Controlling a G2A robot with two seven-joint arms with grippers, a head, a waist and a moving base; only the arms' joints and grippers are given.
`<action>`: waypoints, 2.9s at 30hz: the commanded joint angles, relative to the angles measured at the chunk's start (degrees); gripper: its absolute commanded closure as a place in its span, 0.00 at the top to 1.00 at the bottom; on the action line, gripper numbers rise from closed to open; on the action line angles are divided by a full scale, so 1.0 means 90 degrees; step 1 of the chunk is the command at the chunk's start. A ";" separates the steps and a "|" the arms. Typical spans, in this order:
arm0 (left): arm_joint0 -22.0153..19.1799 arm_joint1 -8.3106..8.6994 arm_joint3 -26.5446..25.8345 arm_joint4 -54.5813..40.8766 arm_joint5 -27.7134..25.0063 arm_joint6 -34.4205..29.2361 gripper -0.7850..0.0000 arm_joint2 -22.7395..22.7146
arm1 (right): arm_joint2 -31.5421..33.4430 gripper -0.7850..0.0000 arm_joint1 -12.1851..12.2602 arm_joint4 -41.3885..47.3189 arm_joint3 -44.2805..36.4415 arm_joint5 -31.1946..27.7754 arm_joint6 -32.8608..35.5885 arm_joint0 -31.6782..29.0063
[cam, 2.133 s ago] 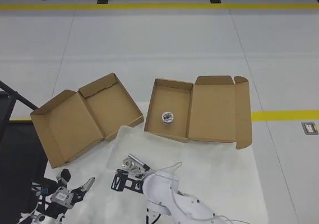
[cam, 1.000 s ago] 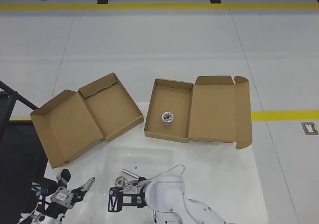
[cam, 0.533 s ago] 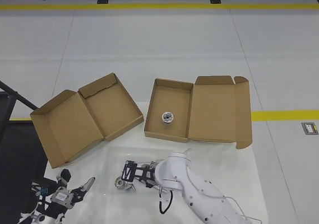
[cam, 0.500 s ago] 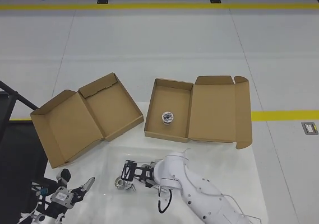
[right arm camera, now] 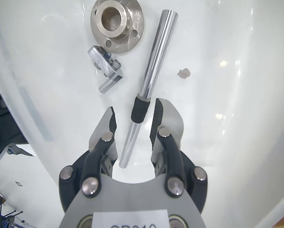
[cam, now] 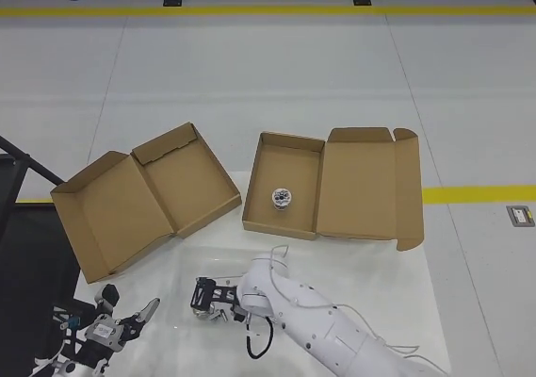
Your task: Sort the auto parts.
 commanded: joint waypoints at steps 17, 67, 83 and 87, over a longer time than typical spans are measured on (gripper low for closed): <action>0.0000 0.0000 0.0000 0.0000 0.0000 0.0000 1.00 0.0000 | -0.0262 0.00 -0.0433 0.0020 0.0951 0.0280 -0.0149 0.0315; 0.0000 0.0000 0.0000 0.0000 0.0000 0.0000 1.00 0.0000 | 0.0411 0.00 -0.0319 -0.0907 0.0461 0.1359 0.0418 -0.0095; 0.0000 0.0000 0.0000 0.0000 0.0000 0.0000 1.00 0.0000 | 0.1566 0.00 0.0453 -0.3095 -0.3959 0.1775 0.0452 -0.1874; 0.0000 0.0000 0.0000 0.0000 0.0000 0.0000 1.00 0.0000 | 0.1678 0.00 0.0522 -0.3313 -0.4369 0.1718 0.0454 -0.2110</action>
